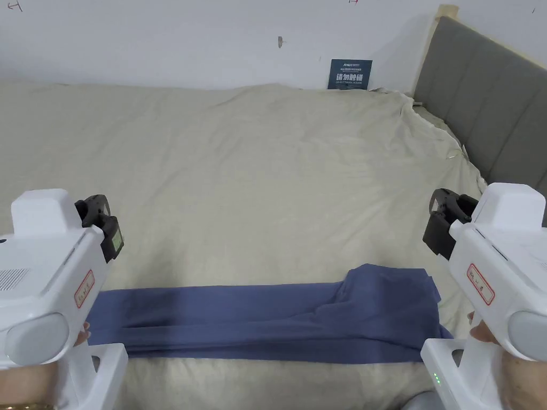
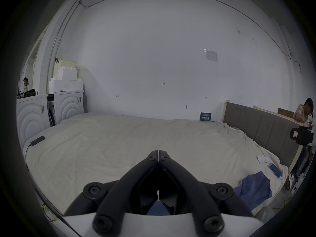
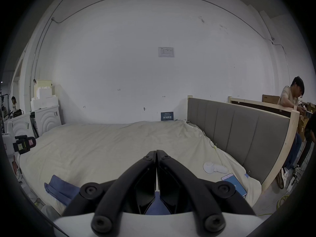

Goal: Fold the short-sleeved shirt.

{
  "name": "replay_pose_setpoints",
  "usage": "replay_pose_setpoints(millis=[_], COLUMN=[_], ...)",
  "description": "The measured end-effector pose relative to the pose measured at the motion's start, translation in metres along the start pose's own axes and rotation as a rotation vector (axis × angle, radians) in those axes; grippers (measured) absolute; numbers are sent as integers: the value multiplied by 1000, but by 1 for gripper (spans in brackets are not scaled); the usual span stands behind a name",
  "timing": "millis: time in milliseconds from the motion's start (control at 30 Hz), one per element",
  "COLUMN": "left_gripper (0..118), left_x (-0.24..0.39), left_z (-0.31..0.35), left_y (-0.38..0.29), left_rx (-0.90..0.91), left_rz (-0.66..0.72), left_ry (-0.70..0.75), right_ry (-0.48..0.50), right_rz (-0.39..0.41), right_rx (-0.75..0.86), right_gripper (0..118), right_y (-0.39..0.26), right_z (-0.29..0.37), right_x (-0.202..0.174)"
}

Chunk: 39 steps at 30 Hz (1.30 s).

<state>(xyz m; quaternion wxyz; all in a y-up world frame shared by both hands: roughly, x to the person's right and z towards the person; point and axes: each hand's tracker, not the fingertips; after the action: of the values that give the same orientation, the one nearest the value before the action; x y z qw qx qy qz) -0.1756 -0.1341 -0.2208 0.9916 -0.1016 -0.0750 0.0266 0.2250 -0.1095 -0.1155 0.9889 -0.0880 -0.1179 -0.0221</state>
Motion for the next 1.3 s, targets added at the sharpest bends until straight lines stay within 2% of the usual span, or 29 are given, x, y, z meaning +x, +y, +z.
replay_pose_setpoints(millis=[167,233,267,300,333,367,400,433,600,667,767,900,1000,1100,1233,1300], left_gripper=[0,0,9,23,56,83,104,118,118,118,118,118,118,118,109,109], left_x=[-5,-16,-24,-32,-44,-54,-66,-79,-149,-171,-195,-213,-211,-205,-199,-197], left_z=[0,-3,-5,-10,-15,-21,-27,-34,-65,-76,-89,-98,-102,-107,-112,-110], left_y=[-1,2,5,7,9,10,11,12,-2,-19,-47,-85,-106,-122,-134,-132], left_rx=[-21,-43,-72,-108,-143,-179,-220,-264,-465,-552,-626,-664,-693,-750,-788,-758], left_rz=[-10,27,71,109,161,192,218,251,487,537,637,805,853,855,841,858], left_ry=[-22,-52,-79,-83,-93,-85,-83,-98,-181,-180,-276,-300,-257,-286,-276,-317], right_ry=[13,20,21,18,15,13,11,9,18,14,-4,-20,-31,-43,-48,-58], right_rz=[13,17,22,29,37,41,40,39,17,11,17,19,20,26,36,57], right_rx=[-8,-16,-18,-19,-20,-20,-22,-24,-52,-64,-82,-106,-120,-132,-150,-162], right_gripper=[0,0,0,0,0,0,0,0,0,0,0,0,0,0,0,0], right_y=[0,2,2,2,2,3,3,3,1,-1,-2,-6,-7,-9,-13,-13], right_z=[2,3,4,4,4,4,4,4,-7,-10,-13,-18,-21,-24,-29,-28], right_x=[-3,-5,-6,-6,-7,-8,-8,-9,-4,-5,-8,-9,-10,-10,-9,-16])
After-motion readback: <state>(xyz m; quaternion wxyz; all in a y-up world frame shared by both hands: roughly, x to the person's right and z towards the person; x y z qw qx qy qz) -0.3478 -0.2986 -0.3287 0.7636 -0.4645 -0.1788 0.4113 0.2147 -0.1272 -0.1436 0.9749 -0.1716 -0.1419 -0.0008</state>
